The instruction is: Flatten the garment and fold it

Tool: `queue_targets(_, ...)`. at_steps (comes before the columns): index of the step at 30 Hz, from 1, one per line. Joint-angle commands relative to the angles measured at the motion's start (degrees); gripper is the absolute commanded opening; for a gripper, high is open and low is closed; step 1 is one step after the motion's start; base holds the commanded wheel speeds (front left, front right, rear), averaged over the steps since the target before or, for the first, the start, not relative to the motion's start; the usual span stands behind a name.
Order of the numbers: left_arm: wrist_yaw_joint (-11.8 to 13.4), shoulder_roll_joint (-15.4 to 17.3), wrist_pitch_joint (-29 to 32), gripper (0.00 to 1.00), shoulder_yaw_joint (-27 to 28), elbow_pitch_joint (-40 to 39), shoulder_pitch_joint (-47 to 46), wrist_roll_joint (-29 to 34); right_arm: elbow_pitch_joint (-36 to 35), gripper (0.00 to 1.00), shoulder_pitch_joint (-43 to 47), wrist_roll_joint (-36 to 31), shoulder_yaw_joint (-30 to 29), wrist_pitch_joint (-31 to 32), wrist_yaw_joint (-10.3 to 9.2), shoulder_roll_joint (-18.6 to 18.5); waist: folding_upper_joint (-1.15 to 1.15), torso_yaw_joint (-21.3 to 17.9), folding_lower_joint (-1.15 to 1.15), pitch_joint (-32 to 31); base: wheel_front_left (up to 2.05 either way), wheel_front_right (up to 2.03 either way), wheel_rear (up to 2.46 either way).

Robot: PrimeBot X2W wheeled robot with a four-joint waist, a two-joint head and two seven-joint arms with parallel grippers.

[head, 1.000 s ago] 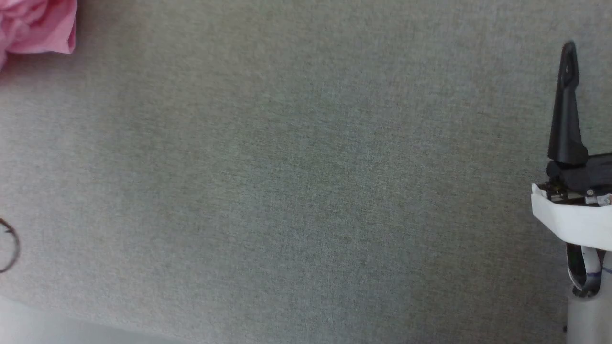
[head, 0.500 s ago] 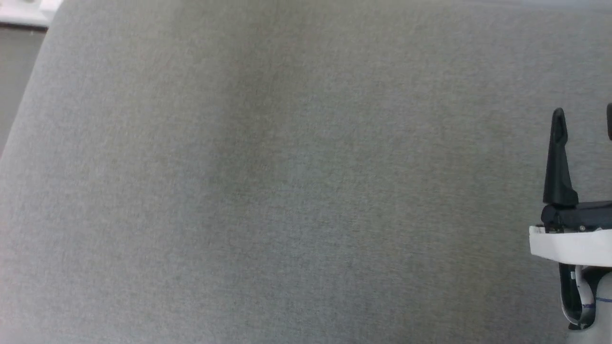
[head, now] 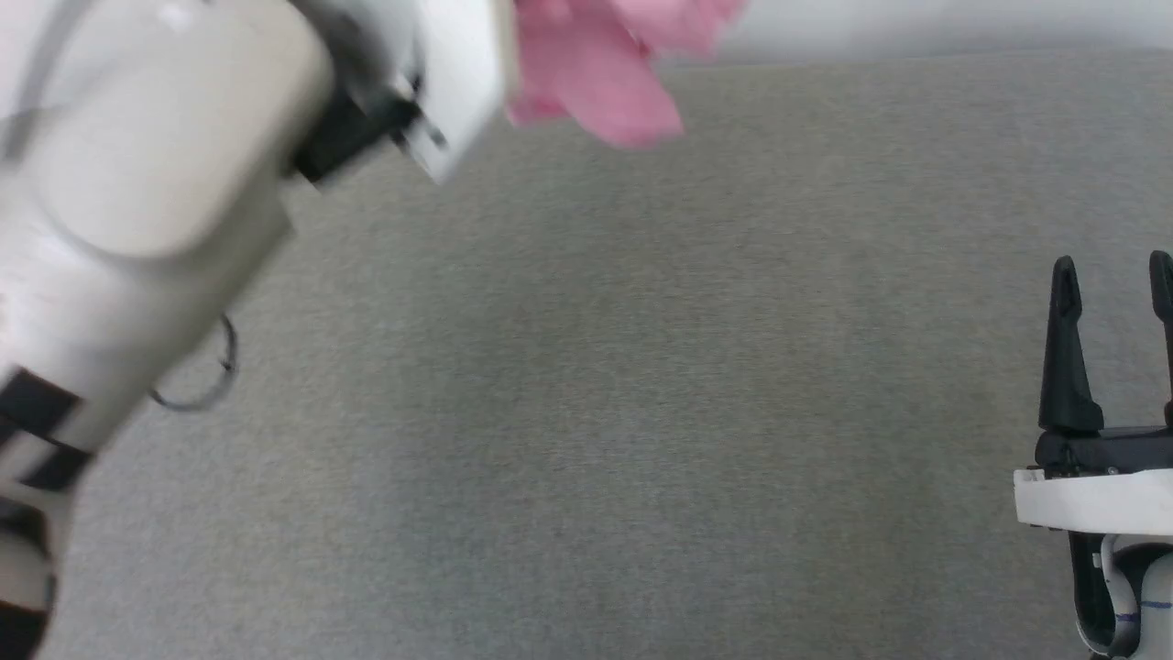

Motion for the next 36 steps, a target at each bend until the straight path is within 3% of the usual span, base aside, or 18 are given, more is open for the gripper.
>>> queue_targets(1,0.0,-0.9,-0.8,0.00,-1.5,-0.1,2.3,-0.5,0.1,1.00,0.5,0.4,-0.1,-0.3,-0.11,0.1,0.00,-4.6,0.01,-2.1,0.00,0.00,0.00)
queue_targets(7,0.0,-5.8,-3.8,0.00,-9.2,0.7,10.4,-2.9,0.4,1.00,0.4,0.8,0.3,-0.3,-0.11,0.1,0.00,-6.2,0.01,-1.1,0.00,0.00,0.00)
queue_targets(14,0.0,-10.3,-1.3,0.00,-11.6,1.6,24.3,-1.5,1.0,1.00,0.3,1.1,0.4,-0.3,-0.11,0.1,0.00,-6.5,0.01,-0.6,0.00,0.00,0.00)
queue_targets(21,0.0,-10.4,3.6,0.00,-11.7,-1.3,36.3,3.1,2.0,1.00,0.7,0.9,0.4,-0.3,-0.11,0.1,0.00,-5.1,0.01,-2.2,0.00,0.00,0.00)
queue_targets(22,0.0,-10.3,2.8,0.65,-11.7,-1.2,36.6,3.1,2.1,1.00,0.8,0.8,0.4,-0.3,-0.11,0.1,0.00,-4.8,0.01,-2.7,0.00,0.00,0.00)
queue_targets(23,0.0,-10.2,1.2,1.00,-11.7,-1.0,36.4,3.1,2.2,1.00,1.0,0.7,0.4,-0.3,-0.11,0.1,0.00,-4.4,0.01,-3.2,0.00,0.00,0.00)
queue_targets(29,0.7,-11.2,-13.5,1.00,-8.8,1.1,34.9,2.1,2.4,1.00,3.1,0.3,0.4,-0.3,-0.11,0.1,0.00,-2.4,0.01,-6.9,0.00,0.00,0.00)
queue_targets(36,10.3,-11.3,-31.0,1.00,-2.3,0.1,35.8,6.4,2.3,1.00,5.2,0.0,0.1,-0.3,-0.11,0.1,0.00,0.1,0.01,-9.6,0.00,0.00,0.00)
